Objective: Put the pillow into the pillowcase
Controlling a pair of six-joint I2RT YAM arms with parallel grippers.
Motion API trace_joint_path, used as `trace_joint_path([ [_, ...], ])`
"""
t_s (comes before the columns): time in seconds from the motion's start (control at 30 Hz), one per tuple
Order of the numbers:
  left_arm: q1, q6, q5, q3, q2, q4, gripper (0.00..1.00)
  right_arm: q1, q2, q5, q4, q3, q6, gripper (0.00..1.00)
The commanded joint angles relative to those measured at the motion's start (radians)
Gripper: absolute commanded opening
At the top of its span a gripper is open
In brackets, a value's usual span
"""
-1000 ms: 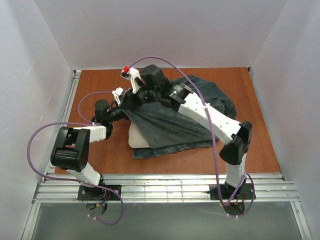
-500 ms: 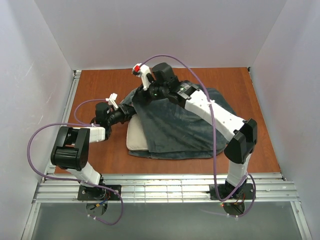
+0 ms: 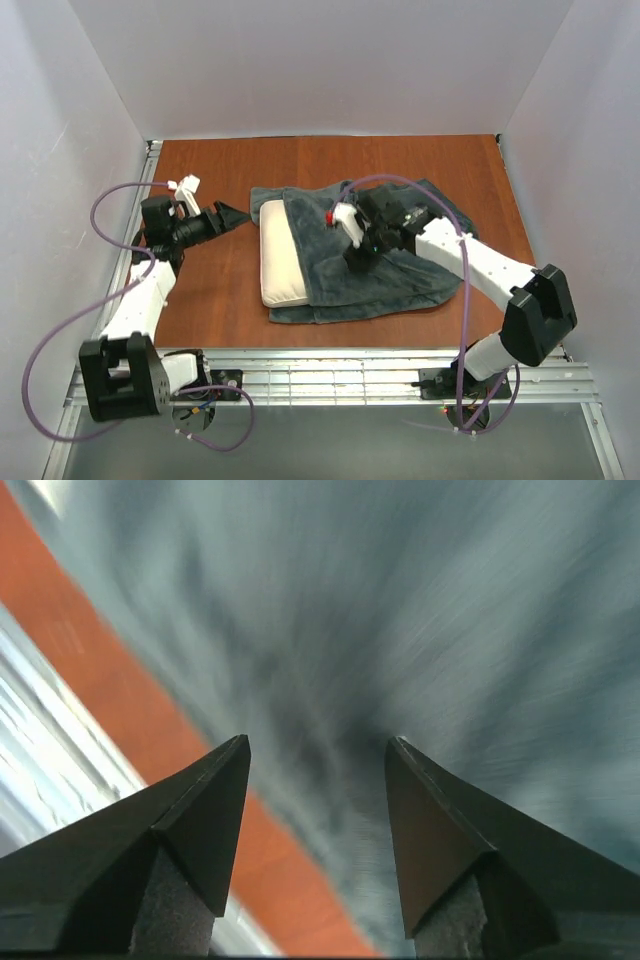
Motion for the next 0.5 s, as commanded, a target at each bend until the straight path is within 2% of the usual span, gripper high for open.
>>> trace_joint_path([
  [0.0, -0.010, 0.120, 0.021, -0.117, -0.103, -0.283, 0.87, -0.010, 0.022, 0.041, -0.062, -0.189, -0.052, 0.51],
  [0.03, -0.013, 0.106, 0.003, -0.146, -0.109, -0.285, 0.89, -0.021, 0.034, 0.073, -0.033, -0.241, -0.051, 0.50],
  [0.07, -0.030, 0.050, -0.022, -0.170, -0.111, -0.283, 0.90, -0.044, 0.070, 0.085, -0.001, -0.249, -0.054, 0.50],
  [0.13, -0.057, 0.040, -0.034, -0.197, -0.091, -0.221, 0.91, -0.073, 0.110, 0.110, 0.091, -0.235, -0.072, 0.50],
  [0.17, -0.126, -0.012, -0.051, -0.207, -0.074, -0.183, 0.95, -0.102, 0.163, 0.130, 0.113, -0.176, -0.088, 0.50],
  [0.27, -0.247, -0.067, -0.139, -0.207, -0.011, -0.123, 0.96, -0.148, 0.275, 0.130, 0.151, -0.008, -0.115, 0.50],
  [0.43, -0.352, -0.161, -0.163, -0.172, 0.104, 0.003, 0.96, -0.162, 0.364, 0.124, 0.162, 0.150, -0.157, 0.50],
  [0.47, -0.360, -0.185, -0.163, -0.168, 0.124, 0.047, 0.93, -0.162, 0.369, 0.128, 0.165, 0.183, -0.163, 0.50],
])
